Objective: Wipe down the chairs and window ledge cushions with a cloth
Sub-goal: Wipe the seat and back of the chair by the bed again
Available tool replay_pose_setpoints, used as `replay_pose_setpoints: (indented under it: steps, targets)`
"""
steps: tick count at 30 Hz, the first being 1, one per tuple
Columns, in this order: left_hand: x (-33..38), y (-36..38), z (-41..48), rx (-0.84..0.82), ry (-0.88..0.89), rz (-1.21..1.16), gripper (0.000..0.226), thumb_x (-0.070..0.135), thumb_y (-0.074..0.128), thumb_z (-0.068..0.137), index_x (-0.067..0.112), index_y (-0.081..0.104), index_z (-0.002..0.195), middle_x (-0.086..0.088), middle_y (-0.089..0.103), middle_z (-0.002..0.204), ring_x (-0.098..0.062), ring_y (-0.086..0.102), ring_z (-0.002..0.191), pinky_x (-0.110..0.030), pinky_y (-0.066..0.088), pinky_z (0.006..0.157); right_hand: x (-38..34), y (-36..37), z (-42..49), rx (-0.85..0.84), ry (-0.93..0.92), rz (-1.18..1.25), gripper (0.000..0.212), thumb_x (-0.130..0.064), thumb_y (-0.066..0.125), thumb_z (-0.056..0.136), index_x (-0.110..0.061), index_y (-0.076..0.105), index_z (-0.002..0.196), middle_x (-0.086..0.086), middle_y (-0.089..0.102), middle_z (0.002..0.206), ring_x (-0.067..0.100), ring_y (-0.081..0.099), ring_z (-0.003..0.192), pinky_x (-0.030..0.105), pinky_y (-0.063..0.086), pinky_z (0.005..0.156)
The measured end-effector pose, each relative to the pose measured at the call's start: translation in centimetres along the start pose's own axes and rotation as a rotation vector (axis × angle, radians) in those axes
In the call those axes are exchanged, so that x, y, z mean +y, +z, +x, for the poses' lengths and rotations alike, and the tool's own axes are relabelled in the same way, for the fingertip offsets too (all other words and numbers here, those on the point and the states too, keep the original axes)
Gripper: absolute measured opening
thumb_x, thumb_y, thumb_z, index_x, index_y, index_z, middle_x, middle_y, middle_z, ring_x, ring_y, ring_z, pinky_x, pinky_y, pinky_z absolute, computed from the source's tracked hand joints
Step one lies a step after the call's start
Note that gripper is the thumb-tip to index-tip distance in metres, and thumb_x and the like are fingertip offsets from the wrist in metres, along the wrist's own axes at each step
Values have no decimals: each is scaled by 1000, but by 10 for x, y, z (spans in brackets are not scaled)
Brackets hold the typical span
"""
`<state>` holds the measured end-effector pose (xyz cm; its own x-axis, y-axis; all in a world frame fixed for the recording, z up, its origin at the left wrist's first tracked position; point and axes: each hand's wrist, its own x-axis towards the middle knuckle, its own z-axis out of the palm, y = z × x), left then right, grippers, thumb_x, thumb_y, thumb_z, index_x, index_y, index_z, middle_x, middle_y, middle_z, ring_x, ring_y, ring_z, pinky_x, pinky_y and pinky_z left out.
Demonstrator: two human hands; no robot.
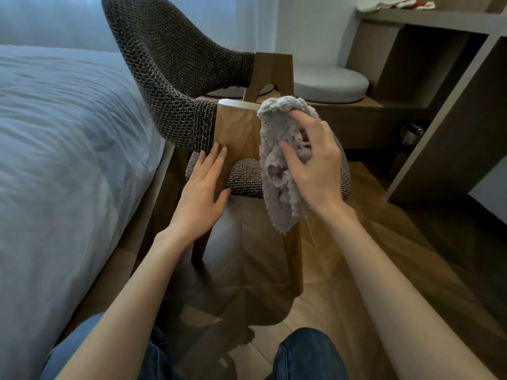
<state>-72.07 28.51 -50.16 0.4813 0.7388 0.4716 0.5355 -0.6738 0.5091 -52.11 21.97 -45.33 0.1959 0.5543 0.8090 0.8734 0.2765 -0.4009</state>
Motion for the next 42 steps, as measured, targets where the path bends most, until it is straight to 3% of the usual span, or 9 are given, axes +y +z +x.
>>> replay_pose_setpoints:
  steps: [4, 10, 17, 20, 24, 28, 32, 37, 42]
  targets:
    - [2, 1, 2, 54, 9, 20, 78, 13, 62, 89, 26, 18, 151, 4, 6, 159, -18, 5, 146, -34, 8, 118, -3, 36, -4, 147, 76, -44, 60, -30, 70, 85, -19, 46, 139, 18, 36, 120, 12, 30, 109, 6, 26, 97]
    - [0, 7, -1, 56, -86, 6, 72, 19, 59, 91, 31, 19, 150, -5, 19, 145, -26, 23, 138, -32, 27, 108, 8, 69, -28, 298, 212, -134, 62, -42, 62, 87, -27, 31, 138, 19, 34, 126, 17, 38, 106, 23, 36, 90]
    - [-4, 12, -1, -4, -174, -188, 80, 16, 58, 92, 39, 7, 149, -7, 22, 154, -20, 28, 139, -25, 27, 102, 37, 65, -108, 26, 458, -109, 75, -34, 69, 85, -8, 33, 145, 23, 39, 123, 30, 47, 109, 45, 45, 95]
    - [-2, 15, 1, 25, -191, -222, 80, 14, 60, 90, 31, 9, 150, -8, 27, 154, -19, 31, 139, -29, 30, 109, 29, 55, -85, 54, 374, -49, 69, -35, 63, 90, -8, 31, 145, 17, 36, 119, 19, 46, 102, 34, 50, 83]
    - [3, 20, 3, 43, -203, -209, 85, 13, 63, 88, 31, 7, 149, -11, 31, 151, -23, 40, 134, -38, 39, 108, 12, 56, -30, 224, 220, -17, 63, -44, 55, 92, -17, 30, 143, 9, 35, 117, 2, 38, 99, 6, 38, 78]
    - [4, 24, 2, 69, -199, -176, 91, 15, 67, 84, 31, 5, 149, -11, 31, 151, -23, 45, 128, -25, 38, 94, 20, 63, -37, 254, 222, -70, 64, -41, 62, 89, -8, 38, 138, 18, 41, 117, 11, 44, 101, 24, 50, 77]
    - [3, 29, -4, 33, -170, -137, 102, 10, 69, 80, 30, -3, 150, -12, 16, 157, -24, 49, 123, -20, 38, 88, 47, 73, -112, 77, 389, -131, 62, -34, 69, 86, -14, 30, 129, 26, 44, 117, 33, 55, 96, 42, 55, 68]
    - [4, 34, -7, -15, -193, -102, 111, 7, 67, 79, 32, -16, 149, -10, -7, 160, -31, 54, 119, -22, 40, 78, 80, 70, -176, -278, 775, -151, 59, -37, 60, 91, -2, 31, 129, 18, 36, 126, 32, 54, 102, 38, 48, 80]
    - [3, 34, -5, -63, -196, -77, 116, 9, 69, 78, 33, -20, 148, -12, -13, 159, -32, 64, 99, -17, 40, 58, 67, 64, -158, -110, 641, -30, 46, -36, 64, 88, -7, 37, 111, 6, 38, 111, 12, 50, 85, 18, 42, 64]
